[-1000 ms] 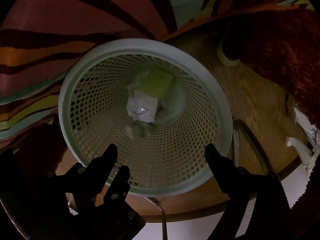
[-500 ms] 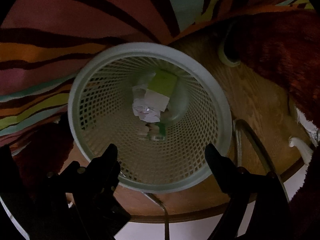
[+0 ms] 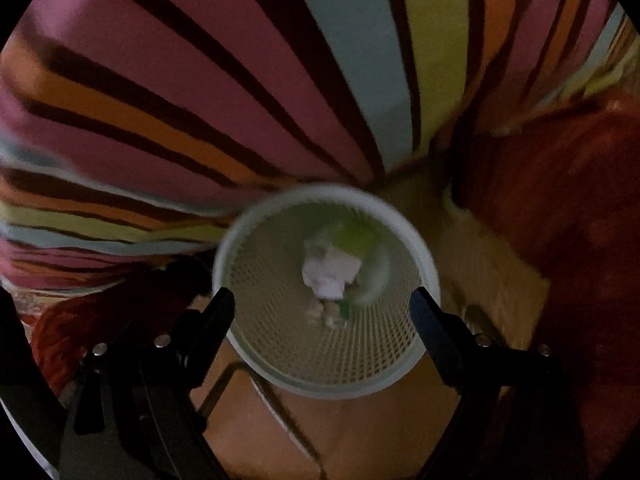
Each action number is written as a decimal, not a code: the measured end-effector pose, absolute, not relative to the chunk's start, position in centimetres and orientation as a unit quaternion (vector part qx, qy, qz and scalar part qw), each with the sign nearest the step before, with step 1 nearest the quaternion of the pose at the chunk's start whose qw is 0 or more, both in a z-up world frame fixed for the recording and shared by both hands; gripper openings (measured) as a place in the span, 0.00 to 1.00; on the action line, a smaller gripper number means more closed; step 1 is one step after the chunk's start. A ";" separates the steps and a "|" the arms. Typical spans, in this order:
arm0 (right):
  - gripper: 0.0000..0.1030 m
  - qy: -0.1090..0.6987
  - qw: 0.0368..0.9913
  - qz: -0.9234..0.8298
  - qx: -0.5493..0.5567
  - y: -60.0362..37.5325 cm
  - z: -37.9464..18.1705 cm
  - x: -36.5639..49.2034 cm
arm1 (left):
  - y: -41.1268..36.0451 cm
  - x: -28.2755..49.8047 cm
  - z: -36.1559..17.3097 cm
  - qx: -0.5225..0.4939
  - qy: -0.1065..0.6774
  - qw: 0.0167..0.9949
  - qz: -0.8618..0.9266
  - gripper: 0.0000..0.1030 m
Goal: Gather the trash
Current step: 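Move both open tools from the wastebasket back toward the items on the bed, then grasp the crumpled white paper ball with left tool while right tool grasps the light-green tissue box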
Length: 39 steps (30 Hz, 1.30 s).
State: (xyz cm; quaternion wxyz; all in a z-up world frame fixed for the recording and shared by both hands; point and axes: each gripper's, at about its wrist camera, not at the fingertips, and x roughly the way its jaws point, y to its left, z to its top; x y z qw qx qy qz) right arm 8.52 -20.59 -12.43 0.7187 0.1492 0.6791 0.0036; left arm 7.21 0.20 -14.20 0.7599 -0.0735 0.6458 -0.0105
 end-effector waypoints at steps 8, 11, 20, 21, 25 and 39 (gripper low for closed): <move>0.82 0.545 0.828 -0.001 0.135 -22.3 -4.4 8.9 | 2.8 6.5 -8.1 -0.093 0.542 0.835 0.014 0.90; 0.82 0.502 0.856 0.006 0.119 -22.1 -2.2 9.6 | 3.7 7.0 -5.5 -0.074 0.484 0.871 0.040 0.90; 0.82 0.427 0.896 0.039 0.114 -21.6 1.4 14.2 | 2.1 11.6 0.8 0.014 0.375 0.926 0.046 0.90; 0.82 0.424 0.897 0.043 0.116 -21.5 1.7 15.1 | 2.0 12.3 1.4 0.015 0.371 0.927 0.043 0.90; 0.82 0.411 0.903 0.056 0.114 -21.3 2.7 17.9 | 1.7 16.3 2.5 0.000 0.367 0.930 0.035 0.90; 0.82 0.398 0.909 0.123 0.029 -22.2 4.3 29.7 | 1.7 29.5 3.3 -0.019 0.375 0.926 0.030 0.90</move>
